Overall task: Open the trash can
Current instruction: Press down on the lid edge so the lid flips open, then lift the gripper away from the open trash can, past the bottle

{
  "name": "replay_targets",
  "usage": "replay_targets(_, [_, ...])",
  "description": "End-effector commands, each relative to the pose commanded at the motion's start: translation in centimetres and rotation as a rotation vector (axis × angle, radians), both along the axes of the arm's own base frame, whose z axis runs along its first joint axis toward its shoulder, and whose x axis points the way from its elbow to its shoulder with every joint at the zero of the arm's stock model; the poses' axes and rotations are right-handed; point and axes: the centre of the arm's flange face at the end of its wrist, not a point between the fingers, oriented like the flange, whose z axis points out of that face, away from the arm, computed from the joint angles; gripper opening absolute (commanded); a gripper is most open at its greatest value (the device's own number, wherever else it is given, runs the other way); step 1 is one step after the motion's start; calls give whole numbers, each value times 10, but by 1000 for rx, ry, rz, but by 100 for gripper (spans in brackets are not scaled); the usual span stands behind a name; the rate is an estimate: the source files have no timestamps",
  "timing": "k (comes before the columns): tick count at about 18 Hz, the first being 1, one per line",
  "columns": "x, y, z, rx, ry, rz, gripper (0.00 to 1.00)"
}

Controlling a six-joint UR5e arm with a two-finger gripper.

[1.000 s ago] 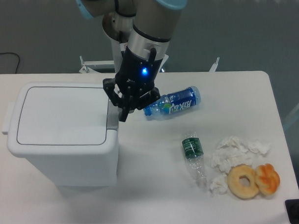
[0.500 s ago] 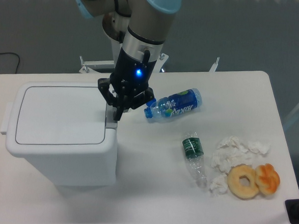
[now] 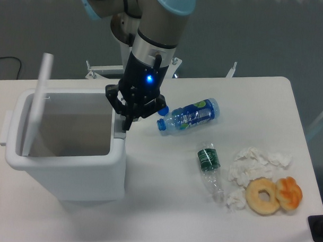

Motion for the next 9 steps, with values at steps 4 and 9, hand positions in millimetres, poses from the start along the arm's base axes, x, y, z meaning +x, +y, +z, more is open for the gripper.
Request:
replay_targets(4, [-3,0,3,7,6,-3,15])
replay_targets(9, [-26,-11,10,17,28,19,40])
